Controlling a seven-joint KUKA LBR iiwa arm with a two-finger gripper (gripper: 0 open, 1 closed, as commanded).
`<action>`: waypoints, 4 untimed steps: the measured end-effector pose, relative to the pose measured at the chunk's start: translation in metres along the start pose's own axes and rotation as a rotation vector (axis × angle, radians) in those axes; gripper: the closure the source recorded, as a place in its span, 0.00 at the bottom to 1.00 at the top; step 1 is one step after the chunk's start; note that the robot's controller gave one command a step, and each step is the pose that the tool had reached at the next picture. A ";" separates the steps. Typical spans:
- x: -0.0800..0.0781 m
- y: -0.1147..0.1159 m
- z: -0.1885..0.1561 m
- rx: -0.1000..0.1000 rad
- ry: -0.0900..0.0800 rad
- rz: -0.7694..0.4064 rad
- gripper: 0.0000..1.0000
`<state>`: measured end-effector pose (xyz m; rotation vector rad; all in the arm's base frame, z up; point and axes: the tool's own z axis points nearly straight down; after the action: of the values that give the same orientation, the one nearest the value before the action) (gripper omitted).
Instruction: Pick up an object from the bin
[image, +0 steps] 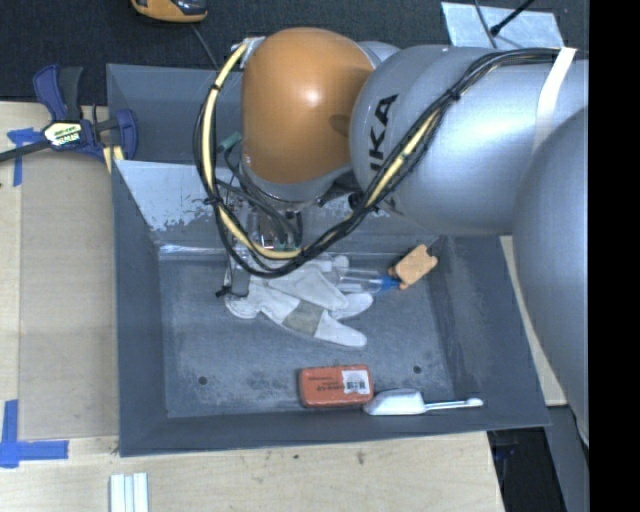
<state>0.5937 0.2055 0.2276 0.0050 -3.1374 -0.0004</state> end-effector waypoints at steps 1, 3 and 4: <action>-0.001 -0.001 -0.005 -0.001 -0.007 0.003 0.00; -0.010 -0.060 0.074 0.004 -0.007 -0.125 0.00; -0.007 -0.077 0.099 -0.001 -0.007 -0.079 0.00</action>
Offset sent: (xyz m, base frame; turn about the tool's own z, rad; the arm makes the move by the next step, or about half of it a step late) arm 0.0015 -0.0686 -0.0671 -0.0843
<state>0.6009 0.1287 0.1288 0.1293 -3.1414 -0.0028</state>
